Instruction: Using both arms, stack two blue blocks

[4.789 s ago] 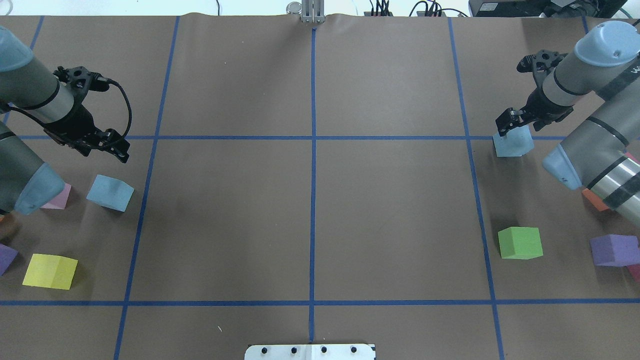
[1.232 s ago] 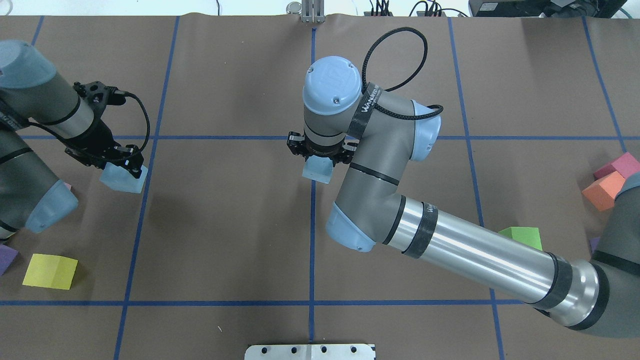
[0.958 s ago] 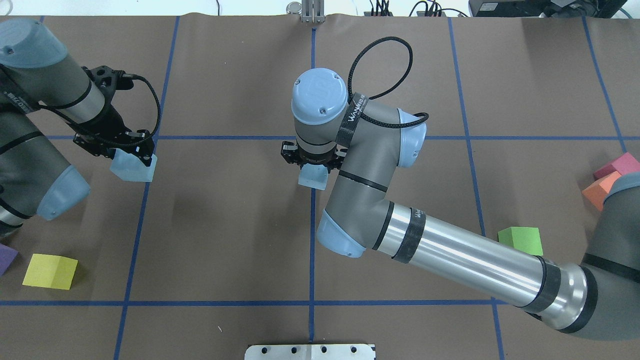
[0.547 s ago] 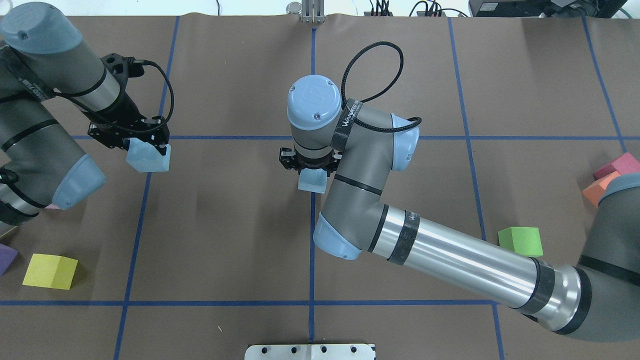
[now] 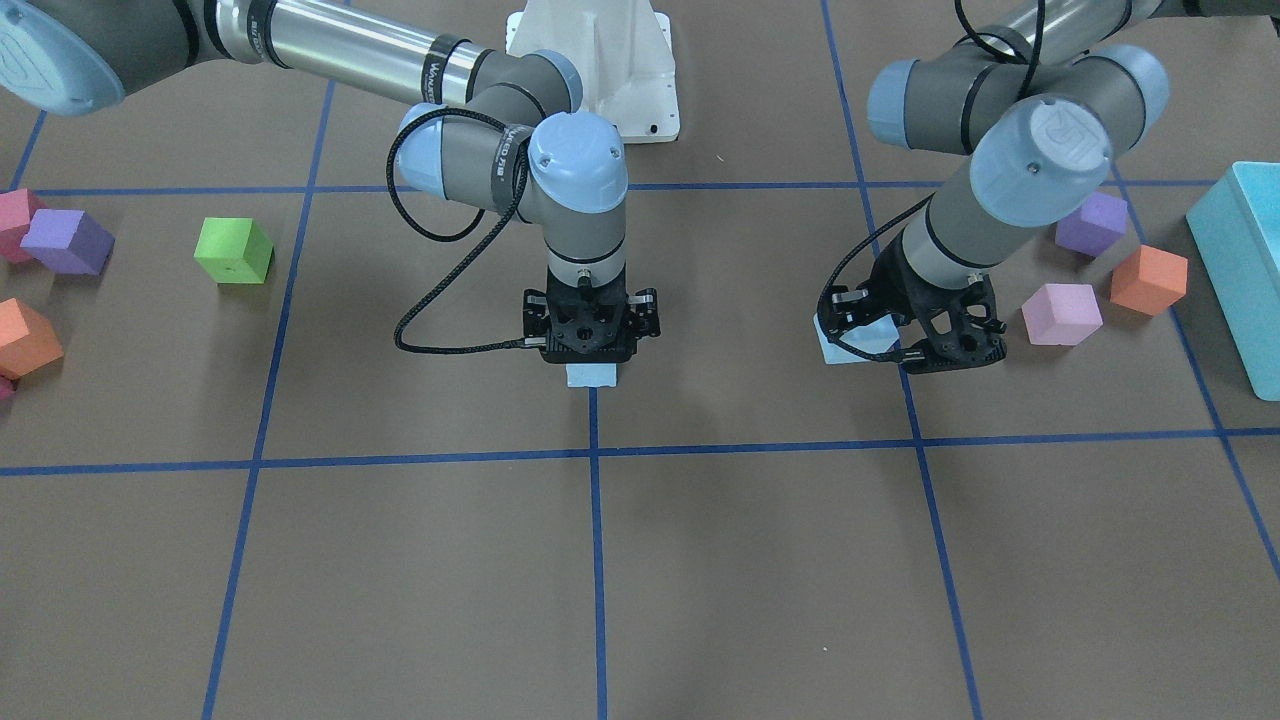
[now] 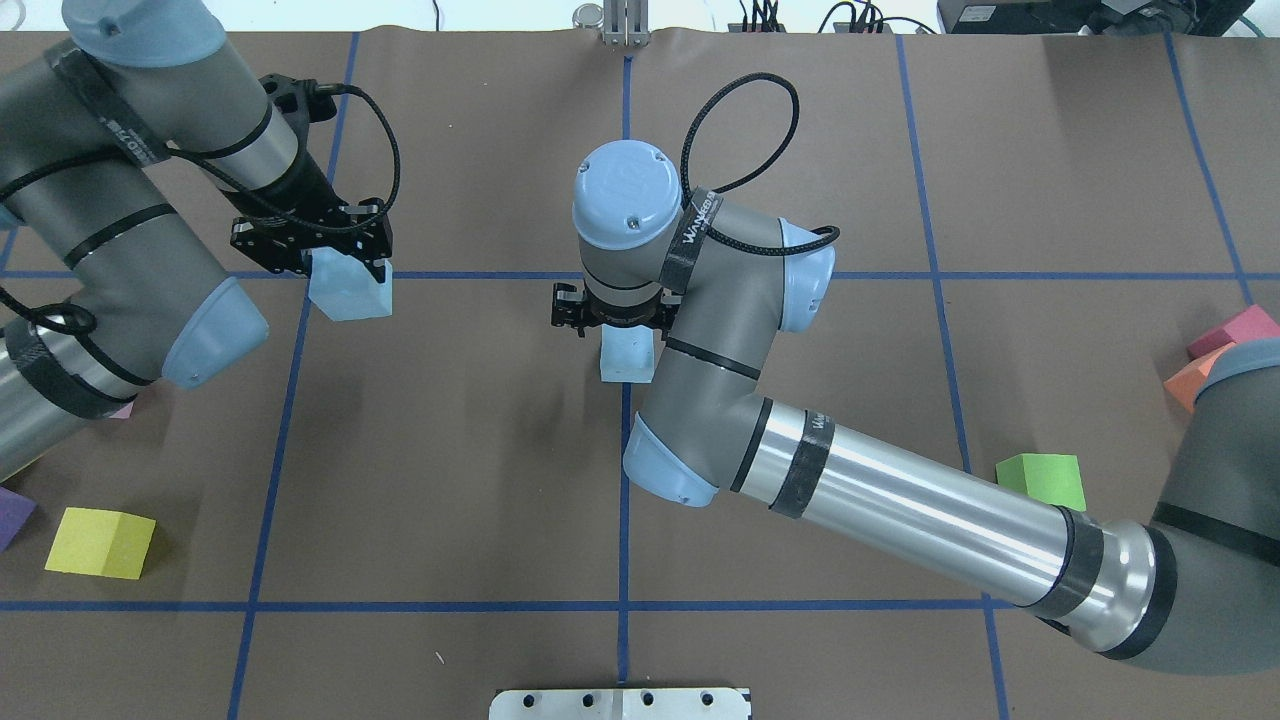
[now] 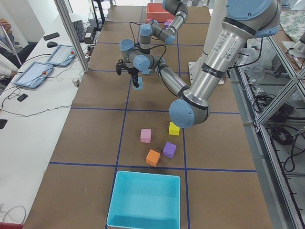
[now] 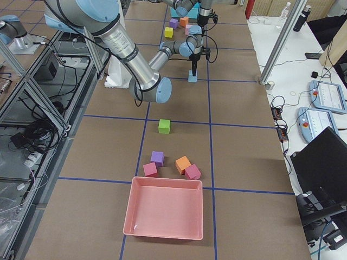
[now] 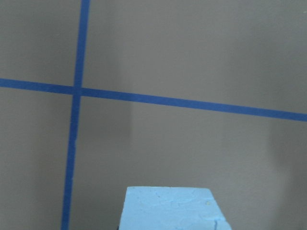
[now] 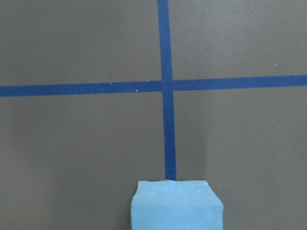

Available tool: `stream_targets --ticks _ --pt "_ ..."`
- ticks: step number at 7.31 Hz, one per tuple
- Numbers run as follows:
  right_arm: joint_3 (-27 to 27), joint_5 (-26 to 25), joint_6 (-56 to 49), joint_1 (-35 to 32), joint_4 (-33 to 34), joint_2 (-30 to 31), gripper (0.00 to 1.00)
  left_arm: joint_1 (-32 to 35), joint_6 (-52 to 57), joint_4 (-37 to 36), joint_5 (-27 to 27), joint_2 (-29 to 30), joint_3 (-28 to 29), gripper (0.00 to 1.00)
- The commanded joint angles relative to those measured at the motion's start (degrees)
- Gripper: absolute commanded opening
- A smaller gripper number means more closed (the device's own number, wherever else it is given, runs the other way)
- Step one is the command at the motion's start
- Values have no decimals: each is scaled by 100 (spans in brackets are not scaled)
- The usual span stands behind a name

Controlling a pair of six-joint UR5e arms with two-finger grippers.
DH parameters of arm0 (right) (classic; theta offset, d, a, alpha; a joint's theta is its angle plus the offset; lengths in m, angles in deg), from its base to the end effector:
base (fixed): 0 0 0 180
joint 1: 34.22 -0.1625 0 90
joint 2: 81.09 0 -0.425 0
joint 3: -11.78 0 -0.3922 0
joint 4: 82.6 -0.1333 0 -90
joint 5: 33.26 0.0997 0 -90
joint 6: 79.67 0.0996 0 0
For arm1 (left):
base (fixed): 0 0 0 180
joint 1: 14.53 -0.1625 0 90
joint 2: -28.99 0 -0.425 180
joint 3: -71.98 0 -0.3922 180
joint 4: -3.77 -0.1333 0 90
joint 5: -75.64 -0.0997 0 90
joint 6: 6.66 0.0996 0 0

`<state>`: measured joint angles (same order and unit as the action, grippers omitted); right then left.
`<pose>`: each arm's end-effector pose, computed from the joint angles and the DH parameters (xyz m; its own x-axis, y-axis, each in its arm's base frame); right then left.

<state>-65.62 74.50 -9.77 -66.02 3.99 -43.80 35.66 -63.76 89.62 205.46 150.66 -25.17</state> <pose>-0.6050 -0.4962 0.1674 0.6899 0.0426 0.7227 -0.0918 0.9954 0.0289 0.3655 -0.5471 0.2846 0.6359 -0.1114 -0.7637 0.0135 0.9910 -0.1332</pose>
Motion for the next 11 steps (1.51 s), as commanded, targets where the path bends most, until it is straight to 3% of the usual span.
stream_targets --ticks 1,2,4,5,8,11 --pt "-212 496 -160 -578 -10 75 100 -325 -90 2 -26 609 300 44" --pt "-318 787 -570 -1008 -10 302 100 -492 -221 10 -53 1038 607 44" --pt "-354 895 -1467 -1564 -36 751 100 -905 -555 46 -569 1612 1030 44" --pt "-354 974 -1836 -1749 -106 927 100 -1002 -748 46 -580 1866 1258 44" --pt "-354 1177 -2130 -2171 -781 1585 100 -1337 -1188 107 -897 2508 1960 44" --pt "-354 1124 -2270 -2331 -959 1799 100 -1521 -1426 659 -1019 2537 2270 44"
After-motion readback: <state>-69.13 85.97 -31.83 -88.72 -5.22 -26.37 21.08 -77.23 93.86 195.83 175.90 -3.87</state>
